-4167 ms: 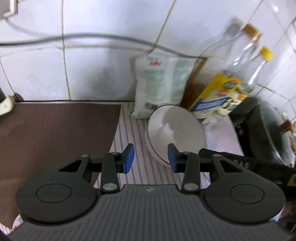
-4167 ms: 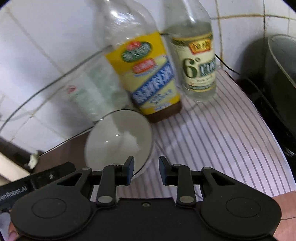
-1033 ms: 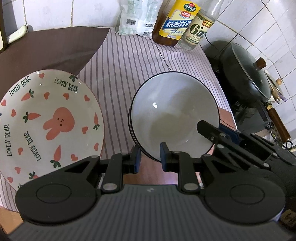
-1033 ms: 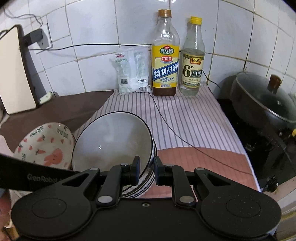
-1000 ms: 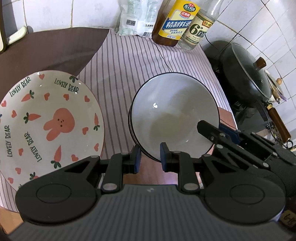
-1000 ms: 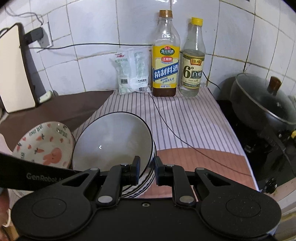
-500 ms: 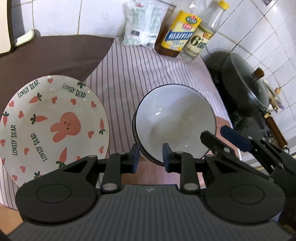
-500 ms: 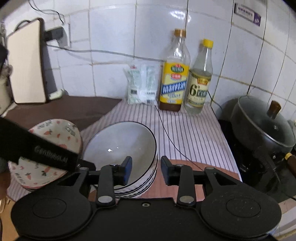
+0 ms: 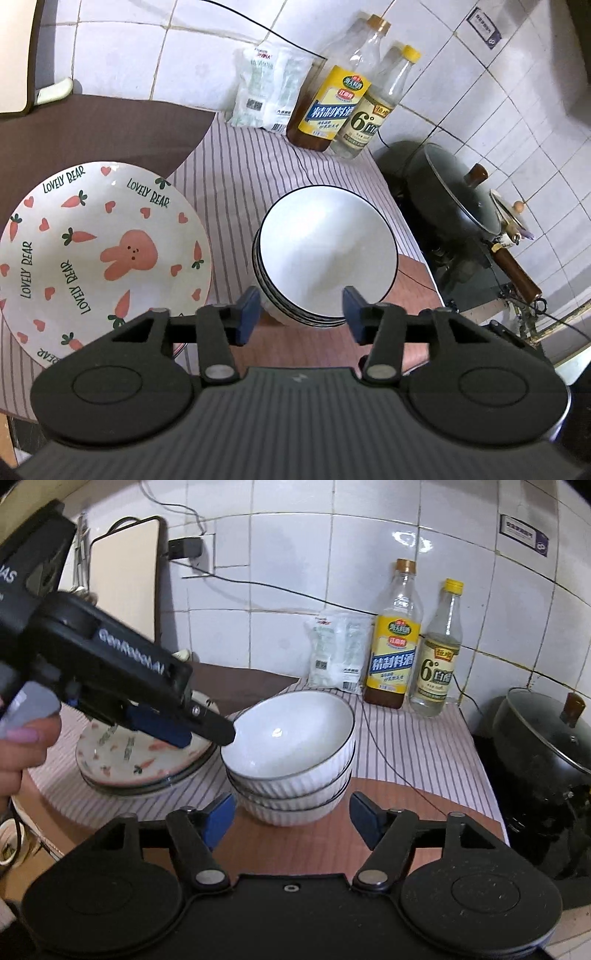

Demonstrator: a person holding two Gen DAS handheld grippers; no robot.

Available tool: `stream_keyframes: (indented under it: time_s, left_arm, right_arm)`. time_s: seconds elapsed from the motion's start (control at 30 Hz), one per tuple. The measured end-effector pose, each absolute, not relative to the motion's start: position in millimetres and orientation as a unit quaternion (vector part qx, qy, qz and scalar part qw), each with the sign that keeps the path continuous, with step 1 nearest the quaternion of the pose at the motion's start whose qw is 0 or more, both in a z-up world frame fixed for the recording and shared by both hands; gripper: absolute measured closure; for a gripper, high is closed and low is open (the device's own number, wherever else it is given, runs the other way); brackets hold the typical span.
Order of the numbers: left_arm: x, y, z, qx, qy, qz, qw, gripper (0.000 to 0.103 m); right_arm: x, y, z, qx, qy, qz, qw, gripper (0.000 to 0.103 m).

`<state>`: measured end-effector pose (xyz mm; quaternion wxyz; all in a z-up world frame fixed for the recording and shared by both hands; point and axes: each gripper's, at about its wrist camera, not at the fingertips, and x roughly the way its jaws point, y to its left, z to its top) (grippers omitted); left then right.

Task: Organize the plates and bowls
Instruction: 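Grasp the rim of the three-bowl stack with the left gripper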

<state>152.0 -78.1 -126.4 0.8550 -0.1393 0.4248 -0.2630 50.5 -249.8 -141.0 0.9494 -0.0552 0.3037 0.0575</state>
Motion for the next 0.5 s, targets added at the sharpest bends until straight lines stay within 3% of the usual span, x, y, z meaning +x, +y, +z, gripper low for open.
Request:
stream_keyframes:
  time_s: [0.1,0.5]
  left_arm:
    - [149,-81,-137,-0.135,0.415,-0.268,0.859,0.047]
    - [168,-84,-174,-0.222,0.458,-0.258,0.821,0.031]
  right_arm:
    - [50,-253,-156,-0.059,0.295,0.061,0.952,0.011]
    - [78,-264,-216,-0.054,0.289,0.086,0.952,0.010]
